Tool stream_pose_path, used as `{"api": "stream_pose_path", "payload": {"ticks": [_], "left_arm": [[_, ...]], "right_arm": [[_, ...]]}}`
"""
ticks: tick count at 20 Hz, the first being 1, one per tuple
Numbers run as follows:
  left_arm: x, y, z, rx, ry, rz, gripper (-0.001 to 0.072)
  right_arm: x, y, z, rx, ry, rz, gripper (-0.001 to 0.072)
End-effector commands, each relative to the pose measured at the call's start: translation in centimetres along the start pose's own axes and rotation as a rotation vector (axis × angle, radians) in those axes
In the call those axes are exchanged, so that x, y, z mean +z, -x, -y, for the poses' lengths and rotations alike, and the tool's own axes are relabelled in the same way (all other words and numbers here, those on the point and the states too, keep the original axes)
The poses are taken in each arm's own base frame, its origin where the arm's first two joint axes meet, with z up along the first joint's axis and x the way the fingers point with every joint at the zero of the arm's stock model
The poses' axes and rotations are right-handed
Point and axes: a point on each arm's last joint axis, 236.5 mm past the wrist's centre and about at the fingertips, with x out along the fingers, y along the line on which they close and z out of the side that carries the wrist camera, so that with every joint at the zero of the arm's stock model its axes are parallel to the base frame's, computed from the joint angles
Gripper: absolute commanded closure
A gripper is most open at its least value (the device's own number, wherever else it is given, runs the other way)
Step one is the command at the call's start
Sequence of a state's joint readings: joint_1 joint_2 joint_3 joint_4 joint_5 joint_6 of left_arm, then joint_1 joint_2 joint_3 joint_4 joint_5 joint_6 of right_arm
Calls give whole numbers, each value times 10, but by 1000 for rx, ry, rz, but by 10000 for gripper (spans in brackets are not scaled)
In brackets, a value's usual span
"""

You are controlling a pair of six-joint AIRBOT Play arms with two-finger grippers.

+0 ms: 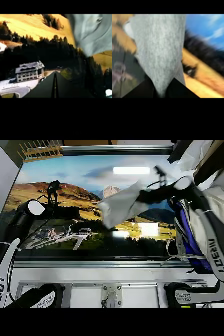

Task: Fold the clothes and pants, and hang the long-sleeved shirts on hangers.

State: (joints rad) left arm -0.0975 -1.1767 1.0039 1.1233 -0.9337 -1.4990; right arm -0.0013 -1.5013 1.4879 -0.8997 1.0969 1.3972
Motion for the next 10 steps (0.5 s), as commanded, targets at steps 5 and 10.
{"api": "stream_pose_path", "payload": {"ticks": [5, 10], "left_arm": [[1, 0, 0, 1, -1, 3, 700], [0, 0, 0, 0, -1, 2, 700]], "right_arm": [[98, 243, 87, -263, -144, 506, 692], [51, 326, 134, -432, -290, 552, 693]]}}
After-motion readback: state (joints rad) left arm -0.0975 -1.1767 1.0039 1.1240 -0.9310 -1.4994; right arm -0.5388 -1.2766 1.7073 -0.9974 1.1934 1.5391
